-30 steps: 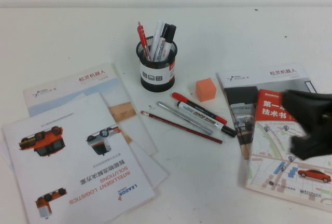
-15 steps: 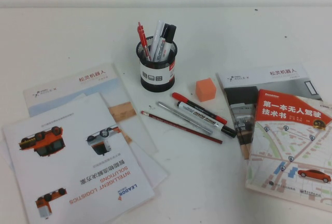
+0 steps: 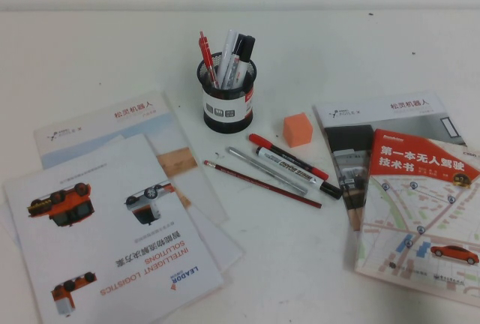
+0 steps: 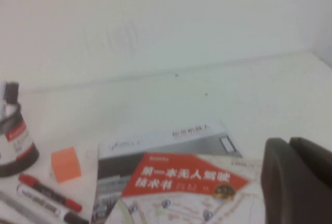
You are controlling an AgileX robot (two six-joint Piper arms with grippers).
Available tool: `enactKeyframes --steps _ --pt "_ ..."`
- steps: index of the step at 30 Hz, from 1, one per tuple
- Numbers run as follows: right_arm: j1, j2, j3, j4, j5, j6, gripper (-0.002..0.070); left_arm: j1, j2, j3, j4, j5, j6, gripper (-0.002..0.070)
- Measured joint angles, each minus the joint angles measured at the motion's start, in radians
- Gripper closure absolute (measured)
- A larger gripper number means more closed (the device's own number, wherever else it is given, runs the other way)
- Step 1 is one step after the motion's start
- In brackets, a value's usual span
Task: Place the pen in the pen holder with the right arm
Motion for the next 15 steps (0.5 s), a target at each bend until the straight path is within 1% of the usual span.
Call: enactKeyframes --steps 5,7,11,15 --pt "-0.012 -0.088 0.066 0.202 0.035 -0.266 0.0696 0.000 0.000 0.000 0.000 0.000 0.000 0.0677" --pt "-0.035 -0.120 0.096 0.234 0.046 -0.321 0.0696 0.000 0.000 0.000 0.000 0.000 0.000 0.0677" --pt "-0.085 -0.129 0.151 0.241 0.080 -0.358 0.0696 0.000 0.000 0.000 0.000 0.000 0.000 0.0677" --pt "-0.096 -0.129 0.154 0.231 0.115 -0.364 0.0696 0.000 0.000 0.000 0.000 0.000 0.000 0.0678"
